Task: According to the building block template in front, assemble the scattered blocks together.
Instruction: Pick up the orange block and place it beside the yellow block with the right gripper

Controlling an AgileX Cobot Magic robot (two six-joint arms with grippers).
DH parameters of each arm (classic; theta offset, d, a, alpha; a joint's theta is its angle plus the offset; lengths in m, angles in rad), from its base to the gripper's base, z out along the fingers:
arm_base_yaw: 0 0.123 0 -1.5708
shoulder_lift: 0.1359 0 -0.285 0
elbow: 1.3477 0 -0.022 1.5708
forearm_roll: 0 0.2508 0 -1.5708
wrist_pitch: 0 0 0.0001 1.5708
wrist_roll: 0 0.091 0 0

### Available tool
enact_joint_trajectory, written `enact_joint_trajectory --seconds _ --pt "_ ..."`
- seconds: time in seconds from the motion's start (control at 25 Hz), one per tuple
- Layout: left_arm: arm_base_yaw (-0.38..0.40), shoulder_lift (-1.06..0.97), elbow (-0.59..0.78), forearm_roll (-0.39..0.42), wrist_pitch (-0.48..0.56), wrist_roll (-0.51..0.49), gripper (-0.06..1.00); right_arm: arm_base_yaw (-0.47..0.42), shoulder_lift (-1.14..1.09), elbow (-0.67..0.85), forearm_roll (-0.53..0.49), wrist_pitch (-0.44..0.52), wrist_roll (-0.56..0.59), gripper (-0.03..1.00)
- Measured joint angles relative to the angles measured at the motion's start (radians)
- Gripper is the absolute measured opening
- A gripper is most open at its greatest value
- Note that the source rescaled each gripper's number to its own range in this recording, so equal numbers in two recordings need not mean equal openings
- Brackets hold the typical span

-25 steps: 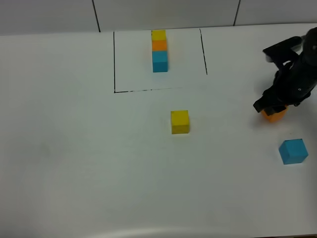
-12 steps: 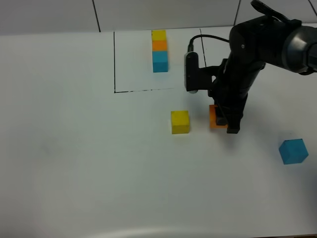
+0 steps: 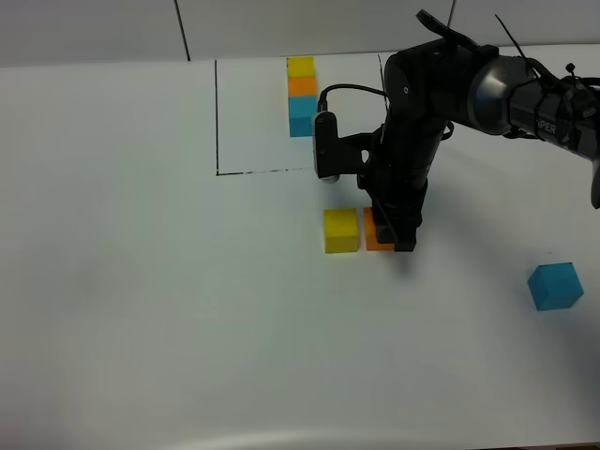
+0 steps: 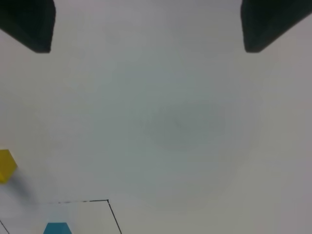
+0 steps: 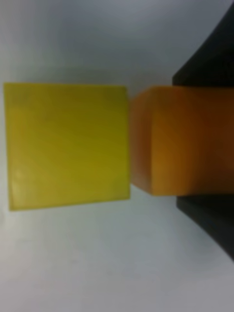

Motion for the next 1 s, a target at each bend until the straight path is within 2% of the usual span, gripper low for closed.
enact_joint_trajectory --seconds 1.0 --pt "0.0 0.0 0.0 0.0 0.0 -0.001 0.67 0.015 0.018 -0.009 0.002 -0.016 0.016 0.02"
